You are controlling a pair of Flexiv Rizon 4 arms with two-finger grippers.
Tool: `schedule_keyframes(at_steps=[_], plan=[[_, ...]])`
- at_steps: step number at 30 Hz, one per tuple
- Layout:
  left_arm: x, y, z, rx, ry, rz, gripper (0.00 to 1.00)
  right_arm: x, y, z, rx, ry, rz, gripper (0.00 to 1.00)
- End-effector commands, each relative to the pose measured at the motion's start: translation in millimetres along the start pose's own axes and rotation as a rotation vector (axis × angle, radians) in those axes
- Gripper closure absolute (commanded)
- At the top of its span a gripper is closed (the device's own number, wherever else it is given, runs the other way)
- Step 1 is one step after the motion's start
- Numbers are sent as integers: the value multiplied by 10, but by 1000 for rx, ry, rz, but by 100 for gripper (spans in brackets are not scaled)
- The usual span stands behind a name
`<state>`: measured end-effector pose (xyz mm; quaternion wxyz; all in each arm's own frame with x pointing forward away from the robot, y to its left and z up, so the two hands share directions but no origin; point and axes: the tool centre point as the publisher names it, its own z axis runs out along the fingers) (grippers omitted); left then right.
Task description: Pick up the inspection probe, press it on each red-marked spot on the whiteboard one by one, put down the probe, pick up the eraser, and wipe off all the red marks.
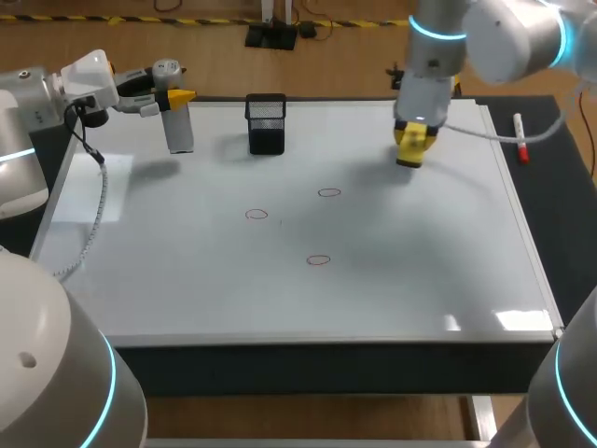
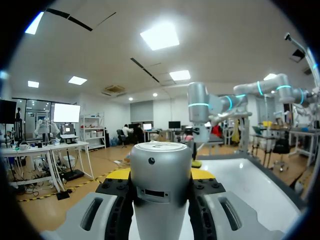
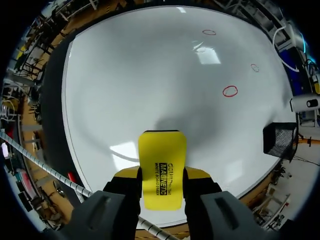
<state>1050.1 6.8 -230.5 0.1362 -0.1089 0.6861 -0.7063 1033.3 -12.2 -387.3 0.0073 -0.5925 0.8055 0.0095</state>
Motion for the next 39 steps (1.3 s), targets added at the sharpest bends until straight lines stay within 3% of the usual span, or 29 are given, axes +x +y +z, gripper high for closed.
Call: schedule_keyframes(at_steps=[1,9,14,32,39], plan=[[2,-7,-3,1,0,1,100,274,23,-24,-6,-9,19,100],[2,-7,-3,1,0,1,100,604,5,14,-18,12,94,100],[2,-7,-3,1,0,1,100,684,10,2,-7,35,123,100],[2,-7,-3,1,0,1,100,684,10,2,-7,35,123,100],[210,-133,216,-27,49,47,100,684,10,2,-7,35,123,100]])
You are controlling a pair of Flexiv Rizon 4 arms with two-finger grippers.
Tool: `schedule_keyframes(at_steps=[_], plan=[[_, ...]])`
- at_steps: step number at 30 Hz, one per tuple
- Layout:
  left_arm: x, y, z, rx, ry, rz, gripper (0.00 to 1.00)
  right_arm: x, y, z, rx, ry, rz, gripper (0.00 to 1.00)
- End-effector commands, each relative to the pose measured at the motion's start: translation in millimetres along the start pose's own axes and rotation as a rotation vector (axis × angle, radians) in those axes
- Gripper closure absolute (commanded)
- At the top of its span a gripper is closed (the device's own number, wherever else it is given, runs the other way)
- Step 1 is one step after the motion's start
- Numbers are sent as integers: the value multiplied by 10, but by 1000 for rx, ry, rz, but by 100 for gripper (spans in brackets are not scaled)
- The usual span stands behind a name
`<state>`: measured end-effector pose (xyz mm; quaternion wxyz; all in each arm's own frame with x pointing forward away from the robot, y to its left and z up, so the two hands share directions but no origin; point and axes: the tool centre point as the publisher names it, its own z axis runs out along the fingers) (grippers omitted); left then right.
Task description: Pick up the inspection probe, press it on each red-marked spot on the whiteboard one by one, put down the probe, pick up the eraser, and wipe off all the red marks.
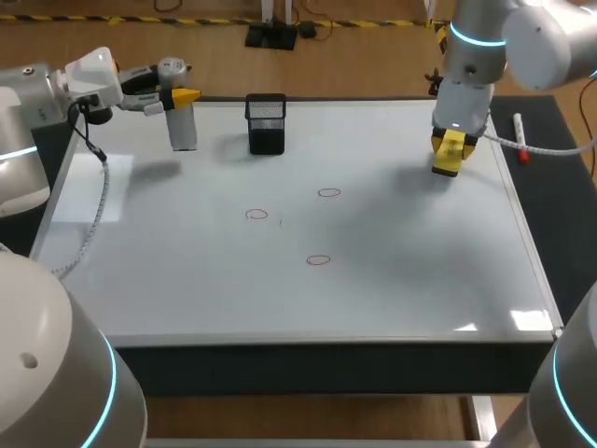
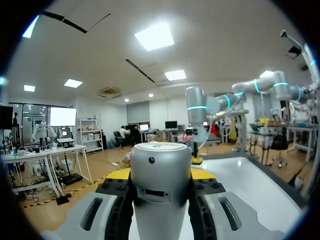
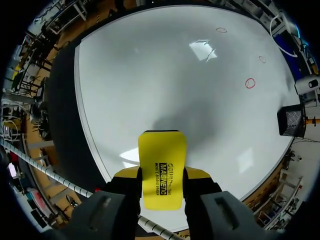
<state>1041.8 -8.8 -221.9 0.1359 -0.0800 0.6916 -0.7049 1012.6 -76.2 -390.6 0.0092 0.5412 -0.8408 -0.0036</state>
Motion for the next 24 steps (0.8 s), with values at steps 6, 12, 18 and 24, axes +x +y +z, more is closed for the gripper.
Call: schedule_keyframes(at_steps=[6,12,18,24], plan=[[368,-104,329,-2,108,38,100,11,2,-15,2,2,-2,100],[698,-168,499,41,176,60,100,11,2,-15,2,2,-2,100],[1022,-193,602,64,204,63,100,11,2,-15,2,2,-2,100],[1272,-156,654,105,190,21,100,11,2,-15,2,2,-2,100]])
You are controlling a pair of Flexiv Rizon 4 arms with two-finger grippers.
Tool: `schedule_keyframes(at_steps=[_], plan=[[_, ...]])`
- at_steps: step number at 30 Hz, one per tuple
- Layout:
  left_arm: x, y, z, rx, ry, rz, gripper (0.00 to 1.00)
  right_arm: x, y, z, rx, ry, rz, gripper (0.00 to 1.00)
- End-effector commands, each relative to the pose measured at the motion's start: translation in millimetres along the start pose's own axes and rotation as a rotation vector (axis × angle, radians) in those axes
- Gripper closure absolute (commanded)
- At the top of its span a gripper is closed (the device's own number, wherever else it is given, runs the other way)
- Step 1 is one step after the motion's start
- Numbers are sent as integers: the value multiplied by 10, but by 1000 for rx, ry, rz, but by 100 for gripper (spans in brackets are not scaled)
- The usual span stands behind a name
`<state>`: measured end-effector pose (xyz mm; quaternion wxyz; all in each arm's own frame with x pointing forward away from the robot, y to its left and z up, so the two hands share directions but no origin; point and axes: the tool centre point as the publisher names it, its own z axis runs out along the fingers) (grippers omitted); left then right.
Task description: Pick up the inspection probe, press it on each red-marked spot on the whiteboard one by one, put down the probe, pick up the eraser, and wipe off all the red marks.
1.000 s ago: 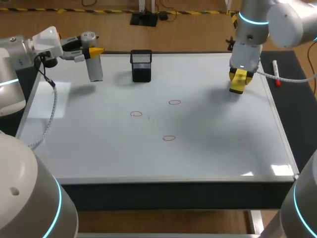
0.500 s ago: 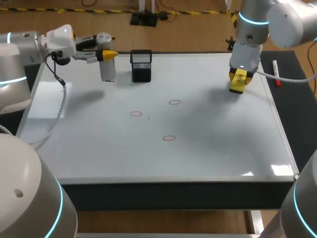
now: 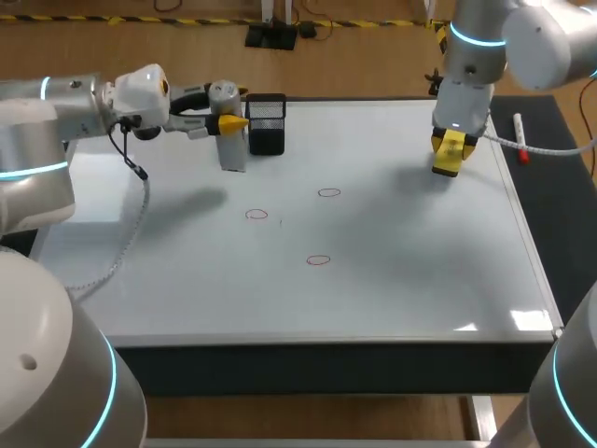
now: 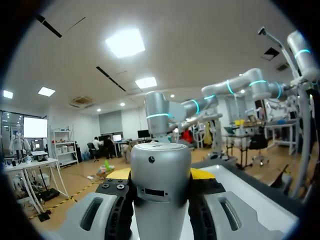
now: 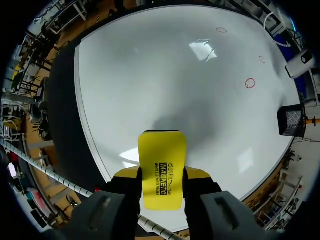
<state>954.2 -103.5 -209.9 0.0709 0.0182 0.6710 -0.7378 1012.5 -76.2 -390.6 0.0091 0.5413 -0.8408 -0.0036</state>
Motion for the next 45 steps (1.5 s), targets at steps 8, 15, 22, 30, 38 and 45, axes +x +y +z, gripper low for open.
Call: schedule_keyframes(at_steps=[8,15,22,30,38,45], plan=[[372,105,110,44,-65,-58,100,11,1,-15,2,2,-2,100],[441,196,151,39,-86,-106,100,11,1,-15,2,2,-2,100],[442,262,175,47,-95,-122,100,11,1,-15,2,2,-2,100],[442,372,215,46,-86,-145,100,11,1,-15,2,2,-2,100],[470,442,236,35,-82,-140,100,11,1,-15,2,2,-2,100],[505,496,267,17,-88,-134,100,11,1,-15,2,2,-2,100]])
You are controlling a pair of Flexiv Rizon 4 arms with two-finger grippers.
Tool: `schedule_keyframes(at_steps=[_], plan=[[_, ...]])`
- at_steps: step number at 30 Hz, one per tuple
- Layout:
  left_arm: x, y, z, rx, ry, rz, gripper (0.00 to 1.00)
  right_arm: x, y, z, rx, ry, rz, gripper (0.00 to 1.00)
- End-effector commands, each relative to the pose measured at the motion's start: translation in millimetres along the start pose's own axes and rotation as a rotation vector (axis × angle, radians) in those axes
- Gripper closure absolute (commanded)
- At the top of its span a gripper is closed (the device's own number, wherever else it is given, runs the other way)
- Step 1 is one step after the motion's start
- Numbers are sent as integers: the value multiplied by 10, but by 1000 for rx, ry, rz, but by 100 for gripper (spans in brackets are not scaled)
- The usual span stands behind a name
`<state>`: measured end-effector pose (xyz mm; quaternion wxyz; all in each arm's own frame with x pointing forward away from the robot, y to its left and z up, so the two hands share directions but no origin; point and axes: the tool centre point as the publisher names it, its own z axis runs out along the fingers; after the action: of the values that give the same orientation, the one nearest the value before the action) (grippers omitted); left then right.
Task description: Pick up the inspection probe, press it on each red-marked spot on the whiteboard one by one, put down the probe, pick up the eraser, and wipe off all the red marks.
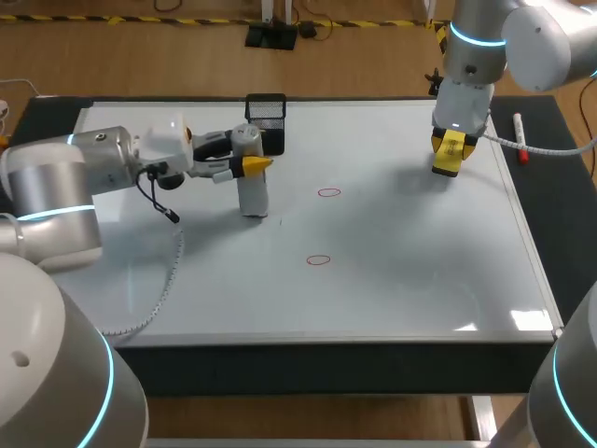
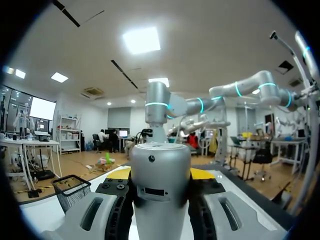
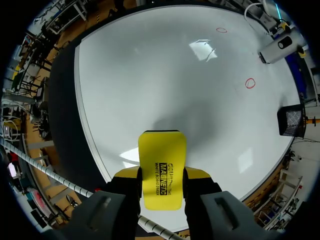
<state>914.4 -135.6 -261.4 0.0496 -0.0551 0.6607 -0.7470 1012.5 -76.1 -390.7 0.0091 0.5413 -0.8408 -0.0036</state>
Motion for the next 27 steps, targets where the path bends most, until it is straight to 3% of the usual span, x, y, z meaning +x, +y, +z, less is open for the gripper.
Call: schedule_keyframes(at_steps=[1,27], plan=[[23,28,22,-1,-7,-5,100,12,0,-15,2,2,-2,100],[55,140,-9,-55,14,21,100,12,0,-15,2,2,-2,100]])
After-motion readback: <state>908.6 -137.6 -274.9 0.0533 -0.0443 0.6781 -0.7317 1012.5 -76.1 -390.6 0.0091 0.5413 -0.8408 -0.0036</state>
